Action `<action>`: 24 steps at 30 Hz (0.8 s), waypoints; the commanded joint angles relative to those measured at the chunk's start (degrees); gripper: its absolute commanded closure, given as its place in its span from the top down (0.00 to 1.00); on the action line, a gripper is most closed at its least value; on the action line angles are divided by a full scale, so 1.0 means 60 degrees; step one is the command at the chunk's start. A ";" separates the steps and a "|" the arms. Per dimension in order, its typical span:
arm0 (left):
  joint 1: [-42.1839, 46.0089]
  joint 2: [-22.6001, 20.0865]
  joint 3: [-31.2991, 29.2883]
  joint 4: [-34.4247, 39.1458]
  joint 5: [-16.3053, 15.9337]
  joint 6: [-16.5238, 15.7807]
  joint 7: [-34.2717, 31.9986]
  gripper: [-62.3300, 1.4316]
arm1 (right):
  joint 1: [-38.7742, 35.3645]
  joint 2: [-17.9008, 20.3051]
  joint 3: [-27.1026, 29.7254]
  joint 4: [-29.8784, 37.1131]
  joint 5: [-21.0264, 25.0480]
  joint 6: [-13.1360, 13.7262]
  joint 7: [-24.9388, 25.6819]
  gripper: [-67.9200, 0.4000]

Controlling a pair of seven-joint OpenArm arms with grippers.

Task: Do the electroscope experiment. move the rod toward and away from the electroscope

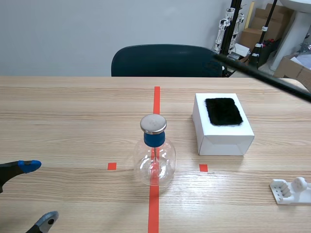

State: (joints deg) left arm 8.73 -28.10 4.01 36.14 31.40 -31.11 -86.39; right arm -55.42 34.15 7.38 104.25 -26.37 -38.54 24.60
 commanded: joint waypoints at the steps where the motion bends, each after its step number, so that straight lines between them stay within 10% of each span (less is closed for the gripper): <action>1: 0.0000 -0.0087 -0.0062 0.0182 -0.0127 0.0015 -0.0440 1.00 | 0.0590 0.0127 0.0266 0.0248 0.0280 -0.0066 0.0018 0.08; 12: 0.0000 -0.0087 -0.0062 0.0182 -0.0127 0.0015 -0.0440 1.00 | 0.2586 0.0251 0.2280 0.0193 0.1009 0.2524 -0.0259 0.08; 24: 0.0000 -0.0087 -0.0062 0.0182 -0.0127 0.0015 -0.0440 1.00 | 0.2754 0.1257 0.2208 -0.0087 -0.0525 0.2936 -0.0470 0.08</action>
State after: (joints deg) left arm 8.73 -28.10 4.01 36.14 31.40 -31.11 -86.39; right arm -39.57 40.73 20.86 103.33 -29.61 -20.14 21.80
